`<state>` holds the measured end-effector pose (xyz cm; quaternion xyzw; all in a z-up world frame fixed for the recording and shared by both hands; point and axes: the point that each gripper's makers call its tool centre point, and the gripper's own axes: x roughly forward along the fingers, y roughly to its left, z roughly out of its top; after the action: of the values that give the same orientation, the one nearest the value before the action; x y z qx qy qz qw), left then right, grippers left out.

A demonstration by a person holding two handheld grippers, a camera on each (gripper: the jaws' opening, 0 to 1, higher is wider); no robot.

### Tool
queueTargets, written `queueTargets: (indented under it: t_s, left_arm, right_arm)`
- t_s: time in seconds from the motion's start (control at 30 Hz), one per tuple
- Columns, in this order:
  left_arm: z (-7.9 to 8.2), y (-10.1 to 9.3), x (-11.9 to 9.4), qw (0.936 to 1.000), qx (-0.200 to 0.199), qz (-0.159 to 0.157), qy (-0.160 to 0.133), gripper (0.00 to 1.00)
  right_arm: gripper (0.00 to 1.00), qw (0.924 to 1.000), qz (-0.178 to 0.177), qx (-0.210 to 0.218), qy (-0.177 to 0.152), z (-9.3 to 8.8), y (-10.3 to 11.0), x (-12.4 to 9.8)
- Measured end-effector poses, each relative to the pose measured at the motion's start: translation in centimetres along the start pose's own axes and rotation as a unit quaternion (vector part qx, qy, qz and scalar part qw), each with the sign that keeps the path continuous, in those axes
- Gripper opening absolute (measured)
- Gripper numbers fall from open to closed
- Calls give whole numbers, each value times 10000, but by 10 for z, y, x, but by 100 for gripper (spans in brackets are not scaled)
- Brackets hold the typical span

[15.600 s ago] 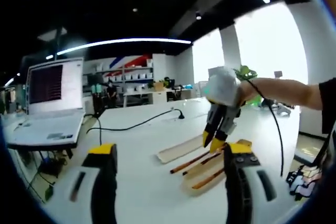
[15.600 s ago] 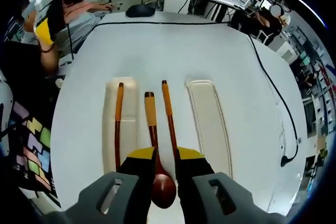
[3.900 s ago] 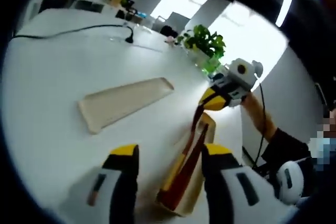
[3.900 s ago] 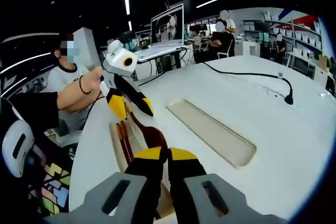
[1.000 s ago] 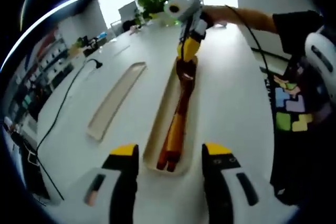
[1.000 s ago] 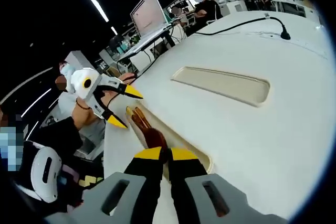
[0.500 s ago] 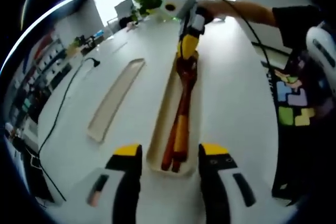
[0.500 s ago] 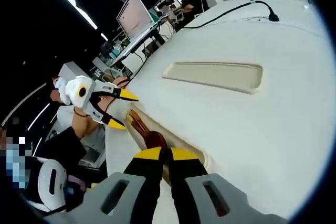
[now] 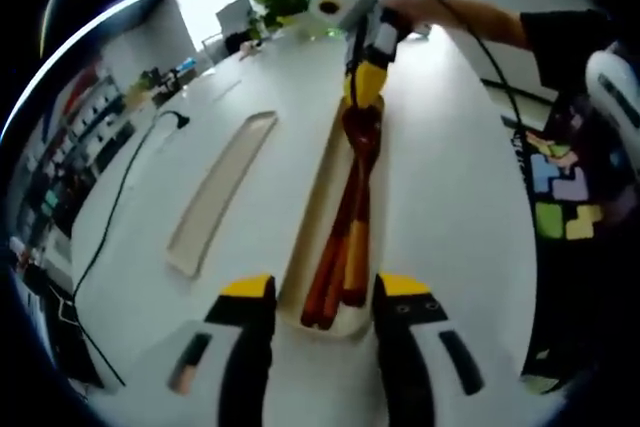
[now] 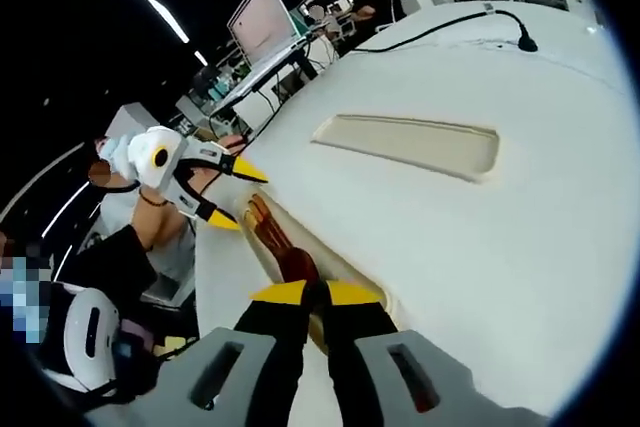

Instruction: Arrange the utensils inside the cutlery case until each visible utensil rests in its matching compartment.

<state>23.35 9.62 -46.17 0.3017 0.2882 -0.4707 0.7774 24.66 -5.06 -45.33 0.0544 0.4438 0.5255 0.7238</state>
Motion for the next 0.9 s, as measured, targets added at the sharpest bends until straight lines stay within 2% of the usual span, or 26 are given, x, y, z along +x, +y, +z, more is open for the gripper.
queueTargets:
  t_s: [0.27, 0.53, 0.9]
  left_arm:
    - [2, 5, 3, 10000, 19, -35, -12, 41]
    - [2, 8, 4, 10000, 68, -57, -13, 41]
    - [3, 13, 6, 9999, 145, -67, -14, 42]
  right_arm:
    - [12, 9993, -220, -305, 30, 4, -5, -9]
    - [13, 9985, -235, -486, -20, 10, -4, -18]
    - [14, 9963, -343, -626, -484, 28, -11, -29]
